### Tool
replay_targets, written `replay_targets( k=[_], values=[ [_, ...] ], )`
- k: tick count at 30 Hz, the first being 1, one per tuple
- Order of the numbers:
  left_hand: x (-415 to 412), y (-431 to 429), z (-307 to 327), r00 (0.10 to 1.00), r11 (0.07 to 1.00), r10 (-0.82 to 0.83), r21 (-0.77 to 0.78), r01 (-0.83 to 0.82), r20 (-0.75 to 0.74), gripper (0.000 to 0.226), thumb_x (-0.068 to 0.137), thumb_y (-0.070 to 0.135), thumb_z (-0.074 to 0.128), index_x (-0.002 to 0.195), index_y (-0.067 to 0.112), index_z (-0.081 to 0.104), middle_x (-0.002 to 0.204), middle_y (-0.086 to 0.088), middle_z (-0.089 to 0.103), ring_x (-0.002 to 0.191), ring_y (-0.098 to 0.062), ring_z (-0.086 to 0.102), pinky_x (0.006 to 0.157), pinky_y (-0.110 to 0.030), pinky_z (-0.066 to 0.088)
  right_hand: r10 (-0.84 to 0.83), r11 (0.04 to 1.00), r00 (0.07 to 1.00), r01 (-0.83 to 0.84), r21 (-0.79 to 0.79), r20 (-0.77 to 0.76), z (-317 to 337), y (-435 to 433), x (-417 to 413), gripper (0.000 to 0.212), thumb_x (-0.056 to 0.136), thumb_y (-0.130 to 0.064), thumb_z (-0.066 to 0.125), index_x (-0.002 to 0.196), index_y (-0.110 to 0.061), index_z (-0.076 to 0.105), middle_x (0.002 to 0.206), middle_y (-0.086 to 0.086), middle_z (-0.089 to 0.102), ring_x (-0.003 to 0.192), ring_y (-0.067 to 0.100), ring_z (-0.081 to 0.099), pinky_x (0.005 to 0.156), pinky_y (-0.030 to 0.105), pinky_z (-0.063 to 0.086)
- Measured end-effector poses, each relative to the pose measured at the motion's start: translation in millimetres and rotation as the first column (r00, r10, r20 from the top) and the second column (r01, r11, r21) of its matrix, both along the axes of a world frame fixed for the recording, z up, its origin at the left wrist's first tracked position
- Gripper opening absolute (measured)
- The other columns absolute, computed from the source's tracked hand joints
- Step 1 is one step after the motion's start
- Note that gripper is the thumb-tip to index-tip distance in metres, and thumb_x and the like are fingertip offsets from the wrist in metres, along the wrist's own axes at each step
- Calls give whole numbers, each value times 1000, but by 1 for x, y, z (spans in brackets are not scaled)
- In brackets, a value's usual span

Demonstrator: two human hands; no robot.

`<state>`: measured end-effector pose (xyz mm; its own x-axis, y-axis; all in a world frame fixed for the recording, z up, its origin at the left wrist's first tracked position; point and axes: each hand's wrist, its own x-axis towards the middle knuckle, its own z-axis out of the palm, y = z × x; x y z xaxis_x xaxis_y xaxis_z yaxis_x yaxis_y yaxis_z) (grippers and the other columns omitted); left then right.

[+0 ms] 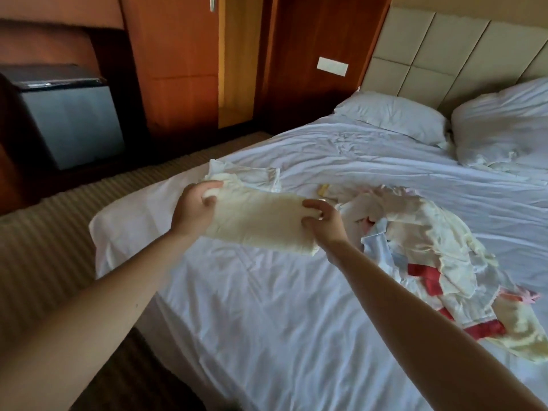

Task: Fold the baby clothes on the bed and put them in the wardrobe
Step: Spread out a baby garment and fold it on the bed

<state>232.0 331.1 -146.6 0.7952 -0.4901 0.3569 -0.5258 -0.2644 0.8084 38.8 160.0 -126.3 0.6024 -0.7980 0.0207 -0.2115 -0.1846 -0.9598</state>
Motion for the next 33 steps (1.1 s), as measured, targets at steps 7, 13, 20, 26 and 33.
replay_targets(
  k=[7,13,20,26,33],
  values=[
    [93,-24,-14,998,998,61,15,-61,-24,53,76,23,41,121,14,67,126,-2,63,114,-11,54,82,-15,37,16,999,1000,-16,-36,-16,-16,-38,116,44,81,7,46,107,-23,64,93,-1,57,84,20,56,69,29,48],
    [134,-52,-60,997,995,73,65,-72,-5,41,88,2,47,122,12,66,127,-4,63,119,-19,56,92,-25,42,-42,997,993,33,-76,-112,-61,-67,165,49,80,6,40,115,-18,66,108,1,57,92,22,57,79,35,52],
    [140,-63,-111,987,954,159,257,-156,8,39,95,7,45,127,20,62,129,-10,54,114,-28,56,88,-35,46,-73,993,960,44,-113,-269,-115,-72,186,52,79,2,41,120,-21,64,121,5,60,99,22,60,82,30,51],
    [135,-65,-109,935,867,182,400,-299,303,50,78,-1,58,124,19,63,145,-12,37,123,-35,45,94,-46,43,-188,924,887,14,-383,-422,-116,-70,183,46,82,-13,54,125,-29,62,134,1,42,125,23,42,107,34,35],
    [139,-71,-104,915,807,-237,590,-2,326,54,97,46,37,142,17,47,149,-6,42,143,-25,29,113,-42,32,13,680,806,-441,-585,-592,-109,-51,201,48,98,-36,42,145,-28,41,157,1,30,149,23,12,121,42,3]
  ],
)
